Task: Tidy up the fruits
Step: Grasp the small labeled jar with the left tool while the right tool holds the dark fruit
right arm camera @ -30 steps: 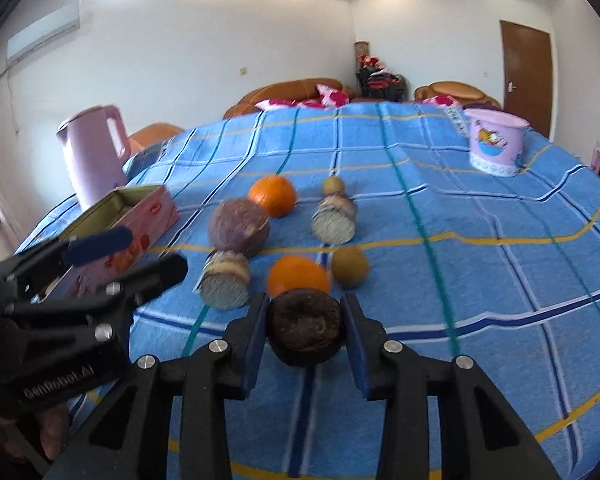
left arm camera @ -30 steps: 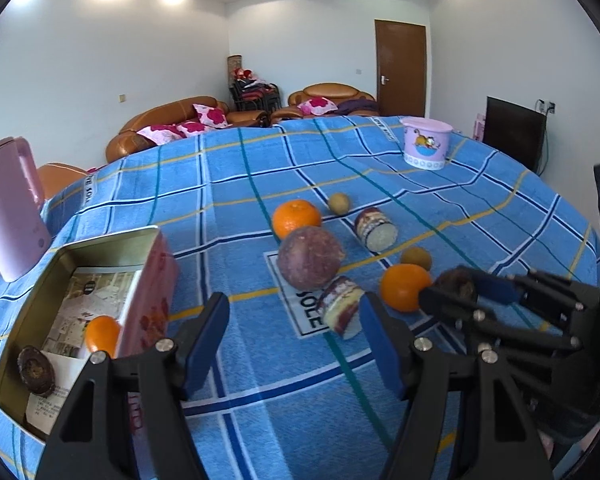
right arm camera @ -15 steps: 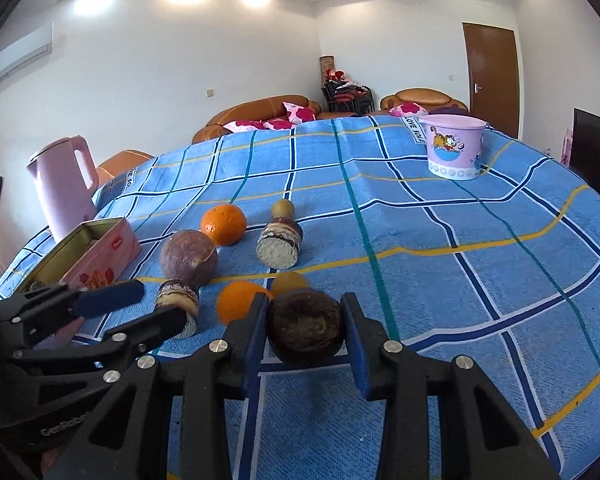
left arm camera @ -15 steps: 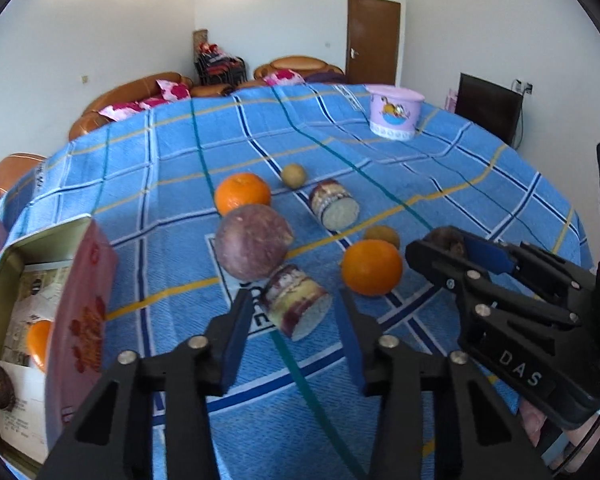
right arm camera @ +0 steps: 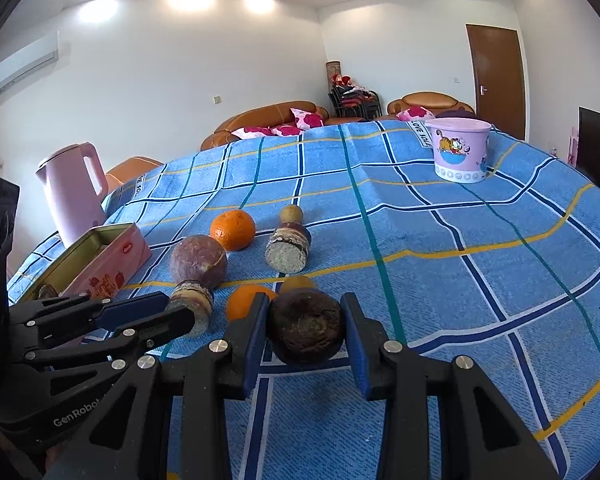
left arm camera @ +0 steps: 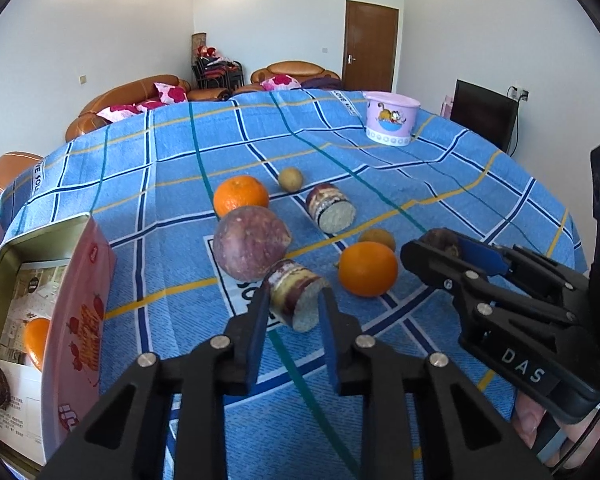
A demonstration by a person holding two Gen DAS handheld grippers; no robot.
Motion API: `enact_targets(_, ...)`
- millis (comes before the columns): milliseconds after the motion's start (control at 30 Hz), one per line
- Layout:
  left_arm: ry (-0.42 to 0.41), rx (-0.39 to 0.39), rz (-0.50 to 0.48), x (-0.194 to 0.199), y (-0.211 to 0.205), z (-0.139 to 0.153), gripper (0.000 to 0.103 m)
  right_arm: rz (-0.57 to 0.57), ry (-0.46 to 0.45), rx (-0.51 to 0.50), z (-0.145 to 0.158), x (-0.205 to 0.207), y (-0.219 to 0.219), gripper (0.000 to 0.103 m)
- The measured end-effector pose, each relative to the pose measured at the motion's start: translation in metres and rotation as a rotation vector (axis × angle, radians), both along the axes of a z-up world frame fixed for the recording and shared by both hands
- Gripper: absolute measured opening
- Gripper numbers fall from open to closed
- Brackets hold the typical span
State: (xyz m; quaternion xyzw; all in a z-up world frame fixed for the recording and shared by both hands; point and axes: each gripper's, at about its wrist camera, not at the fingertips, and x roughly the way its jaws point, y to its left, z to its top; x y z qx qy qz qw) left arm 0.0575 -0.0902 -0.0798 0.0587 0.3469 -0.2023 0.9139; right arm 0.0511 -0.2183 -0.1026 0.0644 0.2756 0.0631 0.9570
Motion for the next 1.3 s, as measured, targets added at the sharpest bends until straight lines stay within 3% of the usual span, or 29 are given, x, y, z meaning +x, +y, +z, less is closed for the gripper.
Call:
enact_targets(100,-0.009,0.000,-0.010,-0.002,0.000,0.000,0.020,0.001,-0.005,0.000,0.000,0.000,0.000,0.039)
enact_targets(567,-0.014,0.002,-0.015,-0.003,-0.001,0.001,0.020,0.006,-0.015,0.006,0.001,-0.001,0.000,0.039)
enact_targets(633,-0.009,0.005,-0.009,-0.002,-0.001,0.001,0.024,0.005,-0.017,0.004,0.001,-0.001,0.000,0.039)
enact_targets(667,0.002,0.009,-0.010,0.000,-0.002,0.000,0.033,0.004,-0.018,0.003,0.001,-0.001,0.000,0.039)
enact_targets(700,0.012,0.018,-0.003,0.003,-0.003,-0.001,0.051,0.004,-0.019,0.002,0.001,-0.002,0.001,0.039)
enact_targets(733,0.017,0.027,0.002,0.004,-0.004,-0.001,0.057,0.003,-0.019,0.001,0.001,-0.002,0.001,0.039)
enact_targets(767,0.017,0.026,-0.002,0.005,-0.004,-0.001,0.057,0.003,-0.021,-0.001,0.001,-0.002,0.001,0.039)
enact_targets(833,0.044,0.010,-0.016,0.009,-0.004,-0.002,0.056,0.001,-0.019,0.006,0.001,-0.002,0.000,0.038)
enact_targets(900,0.061,0.002,-0.023,0.010,-0.003,-0.005,0.032,0.005,-0.020,0.002,0.001,-0.002,0.001,0.038)
enact_targets(933,0.067,-0.002,-0.036,0.010,-0.004,-0.006,0.025,0.004,-0.023,-0.005,0.001,-0.003,0.002,0.038)
enact_targets(1300,0.001,-0.021,-0.027,0.000,0.000,0.000,0.021,0.005,-0.032,0.005,0.002,-0.004,0.000,0.038)
